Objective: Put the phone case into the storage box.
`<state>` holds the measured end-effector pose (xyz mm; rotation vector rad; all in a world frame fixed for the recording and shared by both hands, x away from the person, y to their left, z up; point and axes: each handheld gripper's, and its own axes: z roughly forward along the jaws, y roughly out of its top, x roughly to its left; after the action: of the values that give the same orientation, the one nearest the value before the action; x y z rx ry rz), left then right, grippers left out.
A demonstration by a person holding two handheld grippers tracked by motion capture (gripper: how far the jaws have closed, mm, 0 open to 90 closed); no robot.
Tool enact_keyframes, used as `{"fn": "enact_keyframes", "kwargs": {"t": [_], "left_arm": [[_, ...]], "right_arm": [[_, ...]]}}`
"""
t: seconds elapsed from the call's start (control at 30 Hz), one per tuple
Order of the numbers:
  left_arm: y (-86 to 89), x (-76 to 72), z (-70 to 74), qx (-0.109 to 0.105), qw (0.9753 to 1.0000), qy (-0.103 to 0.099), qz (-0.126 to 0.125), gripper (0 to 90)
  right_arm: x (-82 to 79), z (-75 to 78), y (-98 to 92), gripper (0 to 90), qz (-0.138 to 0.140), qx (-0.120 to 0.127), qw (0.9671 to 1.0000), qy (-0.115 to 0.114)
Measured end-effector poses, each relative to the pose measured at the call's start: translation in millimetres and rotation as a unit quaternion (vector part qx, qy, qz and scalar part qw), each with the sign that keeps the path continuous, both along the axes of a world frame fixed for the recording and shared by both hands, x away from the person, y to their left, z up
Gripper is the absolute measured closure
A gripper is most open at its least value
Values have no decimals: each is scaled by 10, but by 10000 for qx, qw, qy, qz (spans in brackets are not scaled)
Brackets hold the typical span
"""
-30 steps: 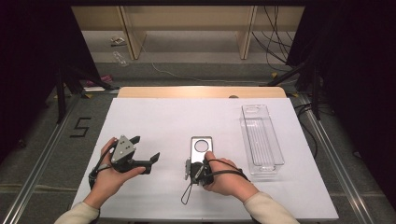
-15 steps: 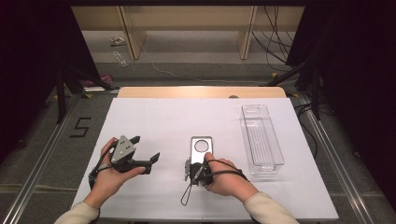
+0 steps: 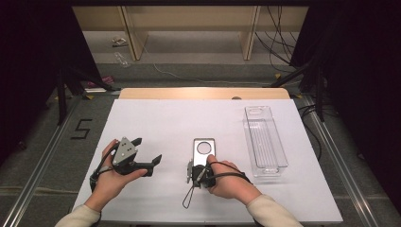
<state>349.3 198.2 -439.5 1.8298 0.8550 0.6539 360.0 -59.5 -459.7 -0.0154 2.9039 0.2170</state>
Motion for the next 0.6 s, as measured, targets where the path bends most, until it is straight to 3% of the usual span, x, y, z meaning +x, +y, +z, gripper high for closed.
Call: {"fn": "enact_keyframes", "kwargs": {"t": [0.27, 0.5, 0.6], "left_arm": [[1, -1, 1, 3, 10000, -2, -3, 77], [2, -1, 0, -4, 10000, 9, -2, 79], [1, -2, 0, -6, 10000, 10, -2, 81]], "right_arm": [[-6, 14, -3, 879, -25, -54, 10000, 22], [1, 41, -28, 880, 2, 147, 9999, -17], [-7, 79, -31, 880, -19, 97, 9999, -47]]}}
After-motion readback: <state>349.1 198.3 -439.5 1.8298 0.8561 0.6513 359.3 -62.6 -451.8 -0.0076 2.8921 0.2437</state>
